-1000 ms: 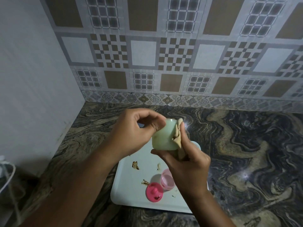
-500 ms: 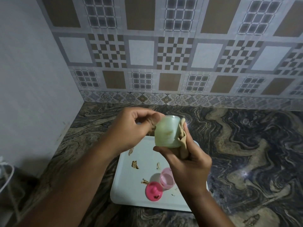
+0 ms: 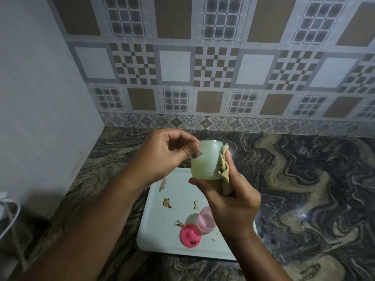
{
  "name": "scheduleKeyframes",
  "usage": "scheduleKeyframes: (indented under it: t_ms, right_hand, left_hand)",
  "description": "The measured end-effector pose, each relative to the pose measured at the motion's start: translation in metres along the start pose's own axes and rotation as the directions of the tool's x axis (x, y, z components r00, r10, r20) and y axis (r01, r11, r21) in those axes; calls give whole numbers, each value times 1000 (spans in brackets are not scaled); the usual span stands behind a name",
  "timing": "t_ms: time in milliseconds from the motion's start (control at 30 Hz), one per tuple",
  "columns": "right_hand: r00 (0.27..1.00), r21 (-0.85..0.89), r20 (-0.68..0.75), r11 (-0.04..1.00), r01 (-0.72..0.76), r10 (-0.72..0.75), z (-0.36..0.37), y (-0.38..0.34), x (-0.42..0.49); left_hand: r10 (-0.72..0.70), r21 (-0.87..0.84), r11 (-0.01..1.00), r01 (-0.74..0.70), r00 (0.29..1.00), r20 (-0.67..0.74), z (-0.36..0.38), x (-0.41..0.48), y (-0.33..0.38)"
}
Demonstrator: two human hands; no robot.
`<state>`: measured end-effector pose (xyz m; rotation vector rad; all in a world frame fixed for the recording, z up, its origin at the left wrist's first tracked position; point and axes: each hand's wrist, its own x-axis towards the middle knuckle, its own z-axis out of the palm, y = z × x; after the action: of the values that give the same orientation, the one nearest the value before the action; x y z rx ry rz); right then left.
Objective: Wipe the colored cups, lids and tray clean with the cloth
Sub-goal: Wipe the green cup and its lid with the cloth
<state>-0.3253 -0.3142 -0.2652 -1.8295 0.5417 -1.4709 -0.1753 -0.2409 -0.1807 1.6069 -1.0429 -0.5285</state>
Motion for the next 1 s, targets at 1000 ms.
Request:
scheduleKeyframes:
  t_ms: [1000]
  right_hand:
    - [972,-169,153,964,204,-179,-5,5,-2]
  left_hand:
    - [82,124,989,-80,997,-6,-6,-9,4]
